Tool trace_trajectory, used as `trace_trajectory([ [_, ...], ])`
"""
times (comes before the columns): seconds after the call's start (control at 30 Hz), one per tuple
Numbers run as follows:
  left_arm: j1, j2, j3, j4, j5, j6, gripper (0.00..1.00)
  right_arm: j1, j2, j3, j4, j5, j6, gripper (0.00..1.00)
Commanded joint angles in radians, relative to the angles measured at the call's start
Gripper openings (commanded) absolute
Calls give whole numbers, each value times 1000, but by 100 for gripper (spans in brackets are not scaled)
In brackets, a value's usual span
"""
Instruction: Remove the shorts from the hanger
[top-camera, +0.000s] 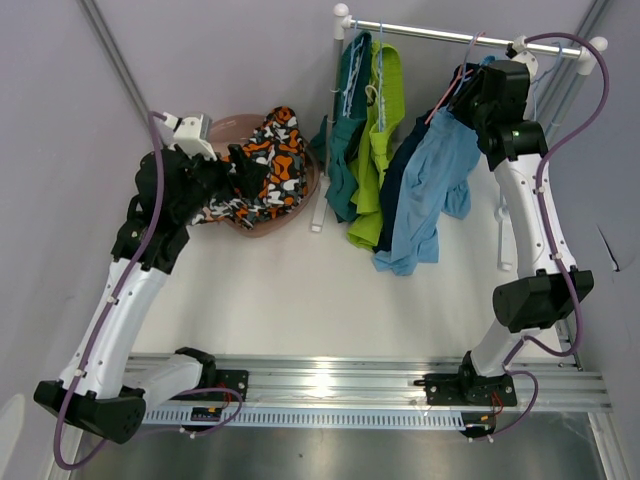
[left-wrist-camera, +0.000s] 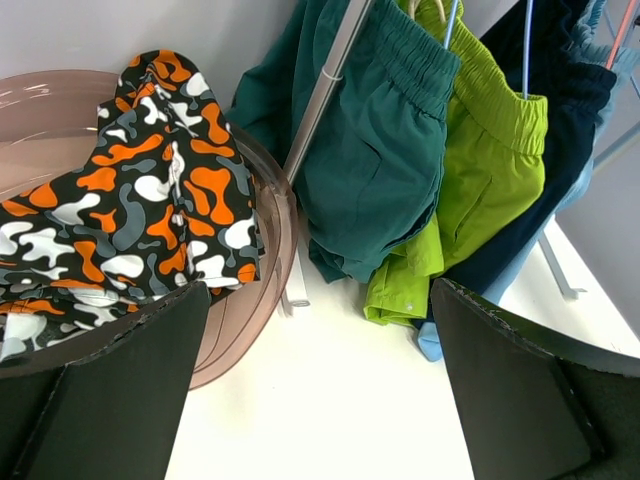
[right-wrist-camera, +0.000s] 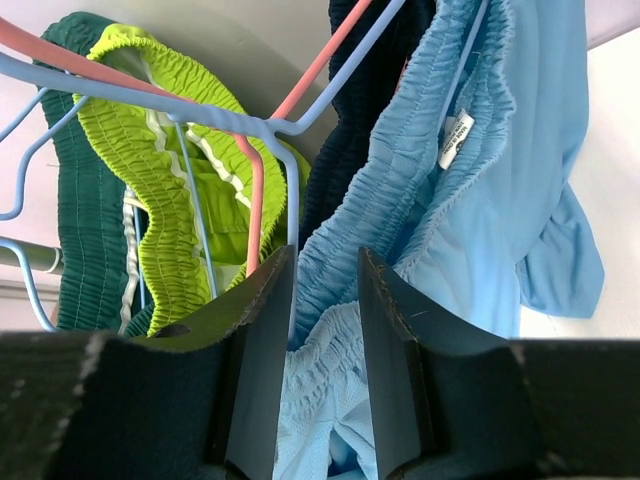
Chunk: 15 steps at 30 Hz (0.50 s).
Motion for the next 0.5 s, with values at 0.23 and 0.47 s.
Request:
trace_trajectory([
  [0.23,-17,5,-8,42,2,9,99,-15,-14,-23,20,-33,17,39],
  [0.47,-24,5,-14,45,-4,13,99,-41,-41,-100,141,-176,63,39],
])
